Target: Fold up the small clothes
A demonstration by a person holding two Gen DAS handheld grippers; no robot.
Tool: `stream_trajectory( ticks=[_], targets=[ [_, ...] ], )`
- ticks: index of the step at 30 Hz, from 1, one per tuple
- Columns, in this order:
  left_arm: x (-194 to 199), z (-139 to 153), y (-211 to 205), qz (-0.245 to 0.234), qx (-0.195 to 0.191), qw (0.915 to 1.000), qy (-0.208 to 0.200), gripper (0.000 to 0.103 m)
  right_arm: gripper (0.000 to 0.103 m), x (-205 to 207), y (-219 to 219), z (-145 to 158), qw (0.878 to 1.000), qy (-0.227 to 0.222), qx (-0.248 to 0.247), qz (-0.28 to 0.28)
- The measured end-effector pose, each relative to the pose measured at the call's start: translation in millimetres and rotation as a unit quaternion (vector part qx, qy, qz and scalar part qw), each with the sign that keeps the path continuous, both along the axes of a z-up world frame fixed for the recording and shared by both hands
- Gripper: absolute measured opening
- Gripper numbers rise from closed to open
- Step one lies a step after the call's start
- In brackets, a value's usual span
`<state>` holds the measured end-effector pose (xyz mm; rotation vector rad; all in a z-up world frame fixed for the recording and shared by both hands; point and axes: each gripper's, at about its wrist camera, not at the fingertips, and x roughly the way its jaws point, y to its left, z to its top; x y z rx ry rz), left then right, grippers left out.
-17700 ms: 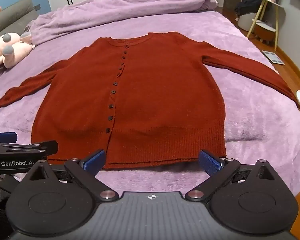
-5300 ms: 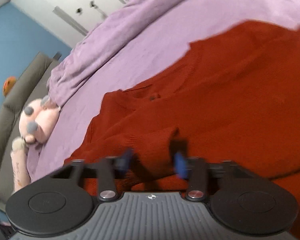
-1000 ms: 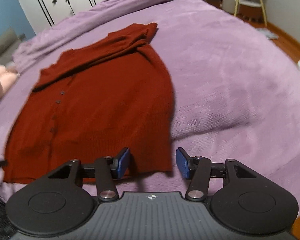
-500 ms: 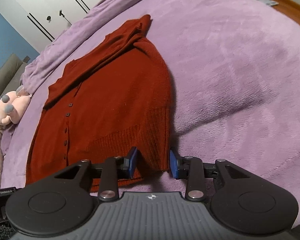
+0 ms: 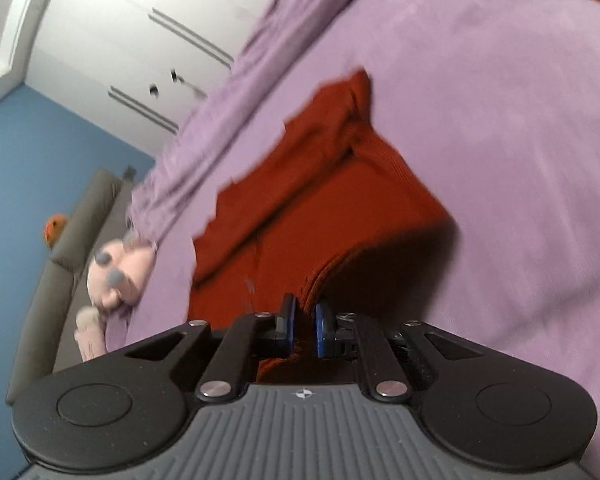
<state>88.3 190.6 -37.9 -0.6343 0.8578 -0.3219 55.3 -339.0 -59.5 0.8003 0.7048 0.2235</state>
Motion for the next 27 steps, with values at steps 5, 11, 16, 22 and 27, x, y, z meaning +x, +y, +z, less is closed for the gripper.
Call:
stream_trajectory(
  ticks=[5,11,16,22,27],
  targets=[
    [55,2,-11,0.039,0.047,0.9980,-0.013,0.007,0.008,60,13,8,0.994,-0.005,-0.099,-0.043],
    [103,-27,-32,0.045,0.126,0.9909,0.013,0.008,0.009,109,34,-10,0.977,0.022,-0.210,-0.024],
    [100,-32,-24,0.051,0.157,0.9863,-0.002,0.018,0.025,89,25,-1,0.964,-0.048,-0.257,-0.039],
    [99,-24,-13,0.004,0.147,0.9886,-0.033,0.054,0.046,91,27,-8,0.942,-0.061,-0.329,0.043],
    [114,-39,-30,-0.030,0.194,0.9804,-0.016,0.055,0.045,108,37,-16,0.926,-0.038,-0.368,0.074]
  ],
)
